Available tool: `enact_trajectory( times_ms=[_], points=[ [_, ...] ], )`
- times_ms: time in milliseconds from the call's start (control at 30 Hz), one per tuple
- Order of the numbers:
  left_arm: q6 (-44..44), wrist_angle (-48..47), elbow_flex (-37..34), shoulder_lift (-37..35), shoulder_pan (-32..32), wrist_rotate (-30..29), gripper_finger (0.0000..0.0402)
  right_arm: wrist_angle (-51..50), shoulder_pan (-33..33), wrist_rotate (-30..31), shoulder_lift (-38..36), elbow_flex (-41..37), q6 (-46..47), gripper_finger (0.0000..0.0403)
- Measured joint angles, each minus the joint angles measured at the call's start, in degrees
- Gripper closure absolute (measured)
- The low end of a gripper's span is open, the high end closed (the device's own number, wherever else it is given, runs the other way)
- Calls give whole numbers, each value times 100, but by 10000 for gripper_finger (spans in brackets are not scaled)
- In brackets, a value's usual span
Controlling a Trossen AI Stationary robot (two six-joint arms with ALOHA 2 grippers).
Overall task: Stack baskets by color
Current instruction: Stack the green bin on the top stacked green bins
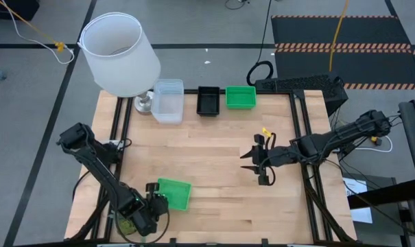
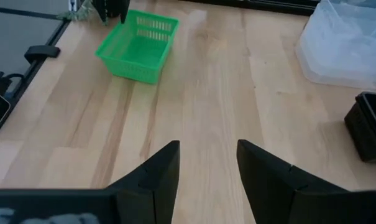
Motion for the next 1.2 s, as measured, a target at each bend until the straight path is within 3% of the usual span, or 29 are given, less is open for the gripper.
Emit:
enact_trajectory(
  times_ms=[400,900,1200],
  points=[
    [-68,-325,0,10,-26,-23,237,119,-2,12,6,0,-89,245],
    [470,-297,-262,15,6,34,388,1306,-2,18,548,2,-421,245],
    [1049,-891,79,-58,605,-294,391,1734,-7,809,1105,35,-744,245]
  ],
)
